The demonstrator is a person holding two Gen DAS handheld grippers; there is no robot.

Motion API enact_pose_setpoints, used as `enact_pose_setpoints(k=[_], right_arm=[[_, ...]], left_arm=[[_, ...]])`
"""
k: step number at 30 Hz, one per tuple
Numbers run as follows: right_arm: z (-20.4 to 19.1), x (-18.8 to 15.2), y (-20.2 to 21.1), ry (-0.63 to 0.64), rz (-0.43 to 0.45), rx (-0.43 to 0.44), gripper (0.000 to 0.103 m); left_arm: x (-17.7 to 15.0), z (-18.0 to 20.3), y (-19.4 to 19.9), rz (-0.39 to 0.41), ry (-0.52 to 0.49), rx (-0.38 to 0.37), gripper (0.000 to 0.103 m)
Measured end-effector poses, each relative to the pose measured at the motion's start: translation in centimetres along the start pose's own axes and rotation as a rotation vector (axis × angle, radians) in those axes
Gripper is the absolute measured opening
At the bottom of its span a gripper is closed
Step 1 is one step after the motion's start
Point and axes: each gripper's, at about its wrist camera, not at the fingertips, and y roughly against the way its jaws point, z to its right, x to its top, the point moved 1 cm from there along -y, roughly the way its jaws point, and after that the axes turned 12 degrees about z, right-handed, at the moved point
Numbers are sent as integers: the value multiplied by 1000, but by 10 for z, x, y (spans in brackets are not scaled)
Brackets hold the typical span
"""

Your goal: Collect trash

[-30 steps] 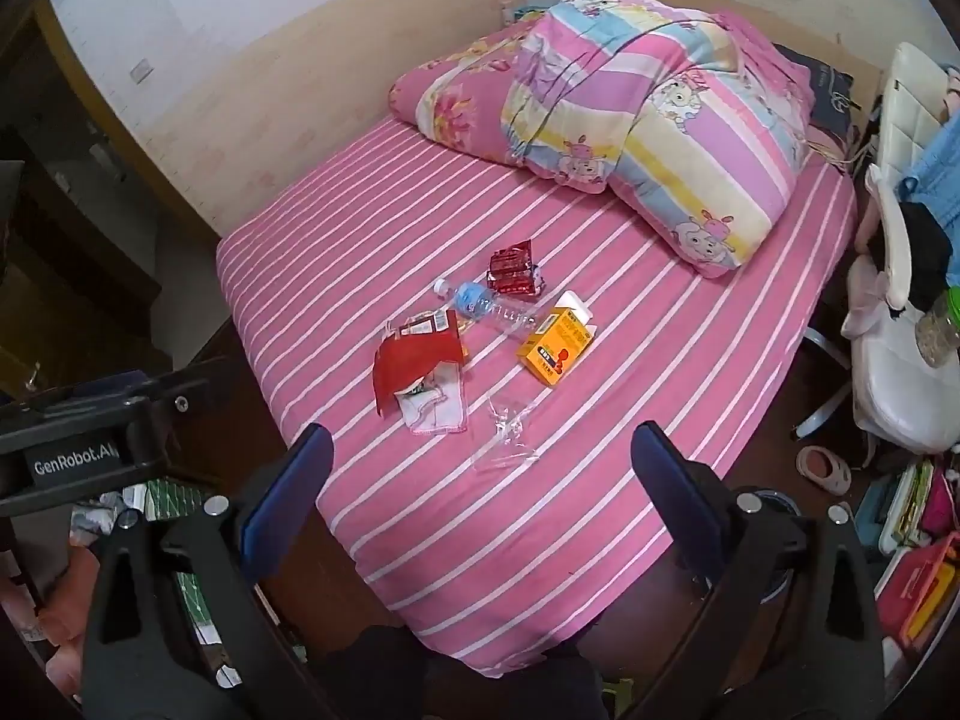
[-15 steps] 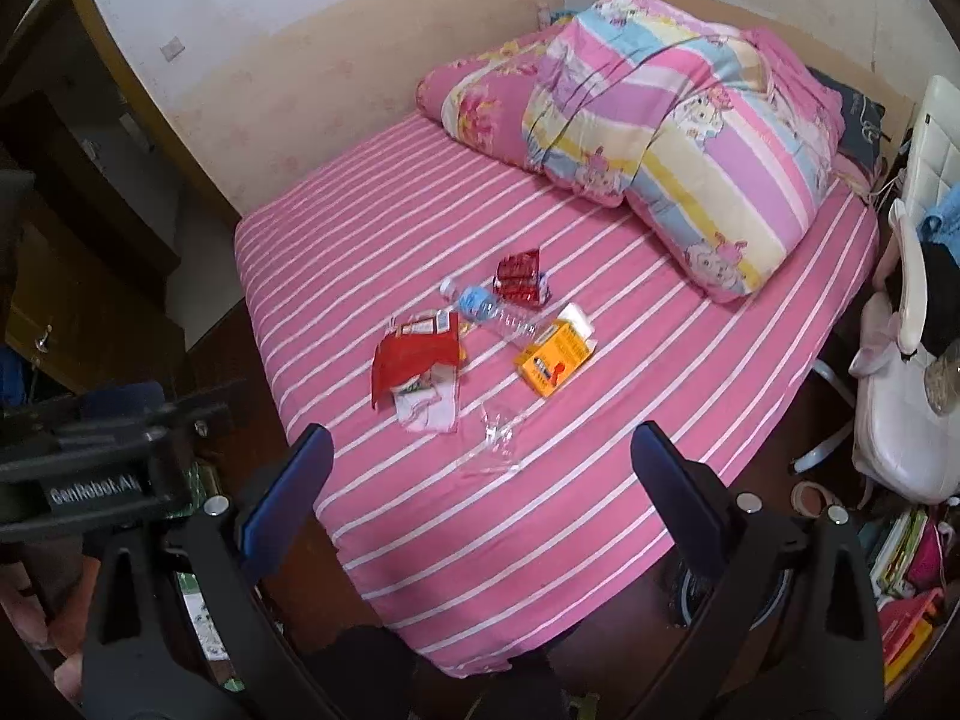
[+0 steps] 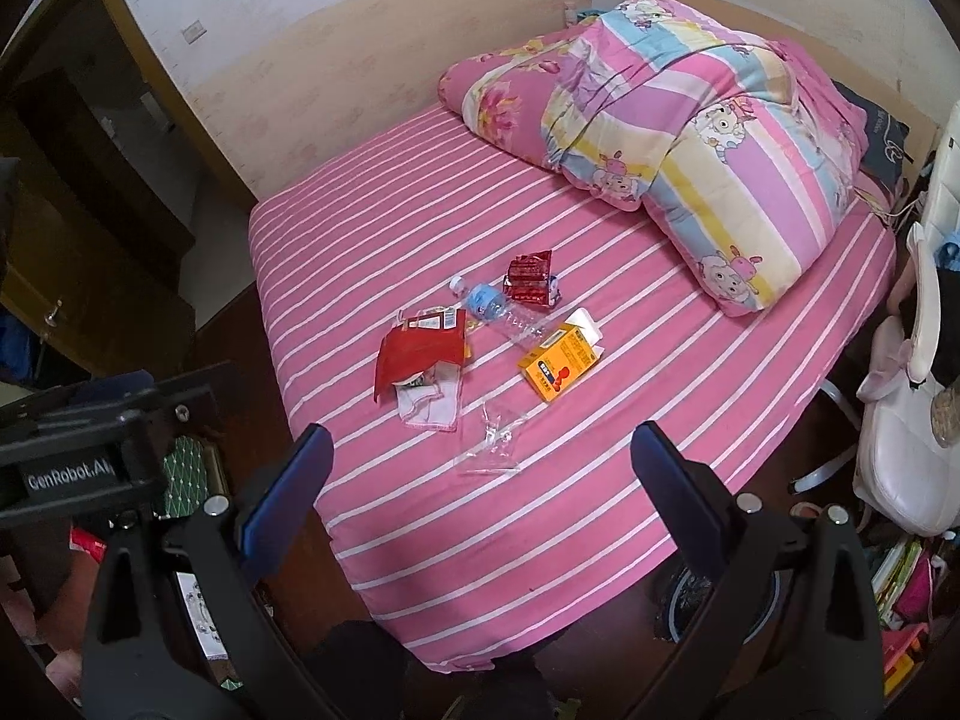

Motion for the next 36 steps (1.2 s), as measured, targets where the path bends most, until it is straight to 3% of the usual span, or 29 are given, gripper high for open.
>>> enact_pose_setpoints(k=[25, 36], right_arm=[[10, 8, 0, 35, 4, 16, 99], [4, 6, 2, 63, 11, 79, 99]], left_arm=[[6, 11, -1, 23, 29, -13, 97], [7, 10, -1, 24, 49, -6, 97]])
